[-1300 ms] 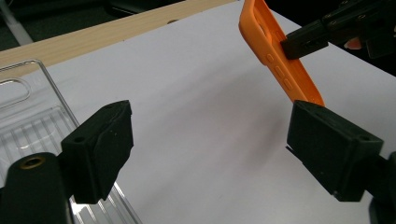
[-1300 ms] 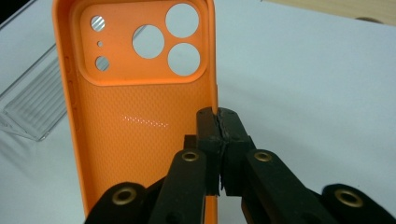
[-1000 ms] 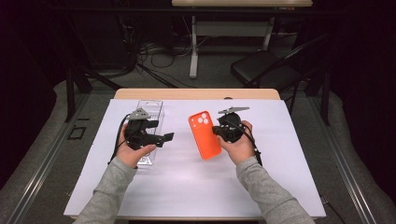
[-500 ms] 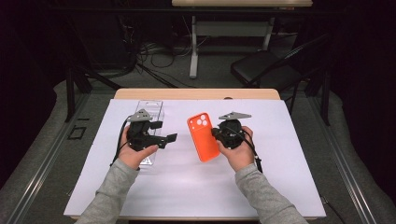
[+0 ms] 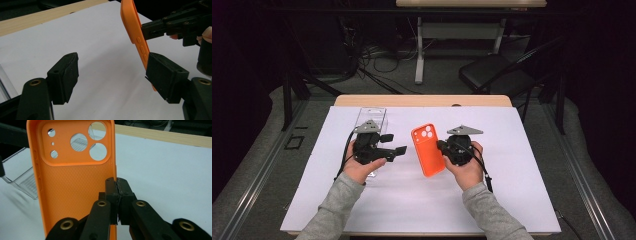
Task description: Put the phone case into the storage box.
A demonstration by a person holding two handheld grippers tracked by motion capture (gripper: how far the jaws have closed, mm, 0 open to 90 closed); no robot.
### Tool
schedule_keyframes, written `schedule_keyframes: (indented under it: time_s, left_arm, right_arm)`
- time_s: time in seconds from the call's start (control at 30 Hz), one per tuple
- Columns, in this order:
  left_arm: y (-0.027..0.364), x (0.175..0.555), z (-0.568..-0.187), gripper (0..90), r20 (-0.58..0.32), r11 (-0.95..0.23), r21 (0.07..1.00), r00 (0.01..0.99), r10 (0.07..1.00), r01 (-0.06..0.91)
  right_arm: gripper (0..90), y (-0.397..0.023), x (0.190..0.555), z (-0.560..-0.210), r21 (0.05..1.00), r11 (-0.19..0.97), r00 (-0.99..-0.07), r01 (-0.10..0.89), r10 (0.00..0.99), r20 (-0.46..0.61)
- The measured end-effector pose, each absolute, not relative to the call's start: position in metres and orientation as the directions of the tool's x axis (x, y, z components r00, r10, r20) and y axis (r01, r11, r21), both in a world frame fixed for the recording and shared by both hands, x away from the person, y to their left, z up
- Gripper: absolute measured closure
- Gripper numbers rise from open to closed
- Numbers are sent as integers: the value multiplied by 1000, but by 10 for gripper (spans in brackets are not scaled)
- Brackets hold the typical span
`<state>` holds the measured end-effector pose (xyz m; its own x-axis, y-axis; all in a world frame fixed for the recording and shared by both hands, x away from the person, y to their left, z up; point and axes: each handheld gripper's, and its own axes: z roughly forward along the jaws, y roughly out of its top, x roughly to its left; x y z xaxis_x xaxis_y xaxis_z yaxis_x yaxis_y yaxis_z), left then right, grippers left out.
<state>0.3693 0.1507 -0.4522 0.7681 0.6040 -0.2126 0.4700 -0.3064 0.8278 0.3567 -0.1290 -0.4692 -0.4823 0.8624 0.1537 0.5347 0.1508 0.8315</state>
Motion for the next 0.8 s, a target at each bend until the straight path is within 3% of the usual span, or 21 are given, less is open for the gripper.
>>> schedule_keyframes:
  time_s: [0.8]
  left_arm:
    - [140, 362, -462, 364, -244, -272, 828, 752, 613, 490]
  right_arm:
    - [888, -129, 349, -478, 871, 112, -470, 479, 871, 146]
